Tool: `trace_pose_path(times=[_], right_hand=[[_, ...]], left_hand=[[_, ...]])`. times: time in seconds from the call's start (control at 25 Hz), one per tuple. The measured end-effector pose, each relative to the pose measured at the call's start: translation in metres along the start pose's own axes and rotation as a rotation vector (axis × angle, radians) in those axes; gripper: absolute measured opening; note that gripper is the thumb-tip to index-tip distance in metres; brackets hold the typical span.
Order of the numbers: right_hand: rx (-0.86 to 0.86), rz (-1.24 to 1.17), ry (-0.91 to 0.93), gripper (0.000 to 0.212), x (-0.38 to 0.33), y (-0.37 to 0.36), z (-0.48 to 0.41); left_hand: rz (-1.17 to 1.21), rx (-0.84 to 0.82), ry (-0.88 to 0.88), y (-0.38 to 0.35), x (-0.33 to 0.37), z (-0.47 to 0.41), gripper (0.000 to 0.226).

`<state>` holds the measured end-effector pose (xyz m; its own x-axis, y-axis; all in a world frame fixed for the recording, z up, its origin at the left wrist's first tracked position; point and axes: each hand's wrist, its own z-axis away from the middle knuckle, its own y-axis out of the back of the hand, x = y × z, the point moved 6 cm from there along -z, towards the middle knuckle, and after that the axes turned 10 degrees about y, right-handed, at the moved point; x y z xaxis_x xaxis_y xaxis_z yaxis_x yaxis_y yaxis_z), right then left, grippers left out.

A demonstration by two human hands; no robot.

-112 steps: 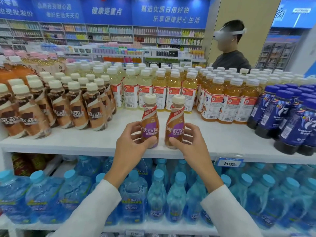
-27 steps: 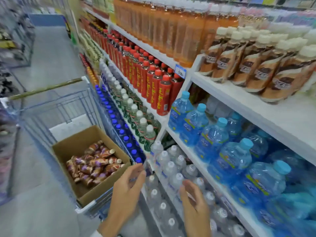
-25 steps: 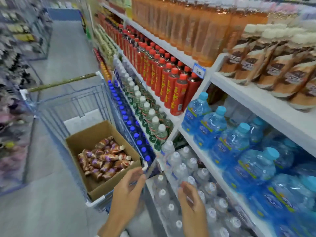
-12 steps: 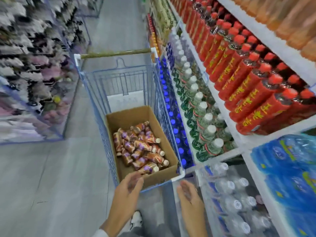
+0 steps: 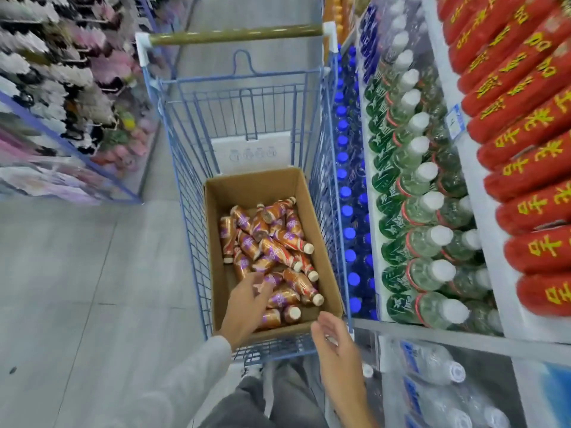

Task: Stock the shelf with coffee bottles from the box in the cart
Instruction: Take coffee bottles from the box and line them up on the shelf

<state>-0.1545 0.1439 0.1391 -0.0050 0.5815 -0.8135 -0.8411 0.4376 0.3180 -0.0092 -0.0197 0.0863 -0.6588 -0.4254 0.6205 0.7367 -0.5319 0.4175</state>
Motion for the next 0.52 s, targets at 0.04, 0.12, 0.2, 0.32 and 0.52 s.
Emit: trace_pose_path(times=[0.04, 0.12, 0.2, 0.32, 0.52], right_hand=[[-0.026, 0.015, -0.016, 0.032, 0.0, 0.0, -0.012], [-0.07, 0.011, -0.046, 0.03, 0.001, -0.001, -0.035], [-0.087, -0.012, -0.091, 0.028, 0.005, -0.002, -0.057], [-0.106, -0.027, -0.169, 0.028, 0.013, -0.003, -0.084], [-0.14, -0.009, -0.213, 0.029, 0.025, -0.004, -0.114]], left_hand=[[-0.06, 0.01, 0.0, -0.007, 0.007, -0.023, 0.045], [-0.203, -0.002, 0.017, -0.022, 0.016, -0.072, 0.046], [-0.373, -0.013, 0.032, -0.038, 0.018, -0.127, 0.042], [-0.704, -0.052, 0.039, -0.065, 0.008, -0.194, 0.049], [-1.059, -0.051, -0.093, -0.102, -0.007, -0.246, 0.074]])
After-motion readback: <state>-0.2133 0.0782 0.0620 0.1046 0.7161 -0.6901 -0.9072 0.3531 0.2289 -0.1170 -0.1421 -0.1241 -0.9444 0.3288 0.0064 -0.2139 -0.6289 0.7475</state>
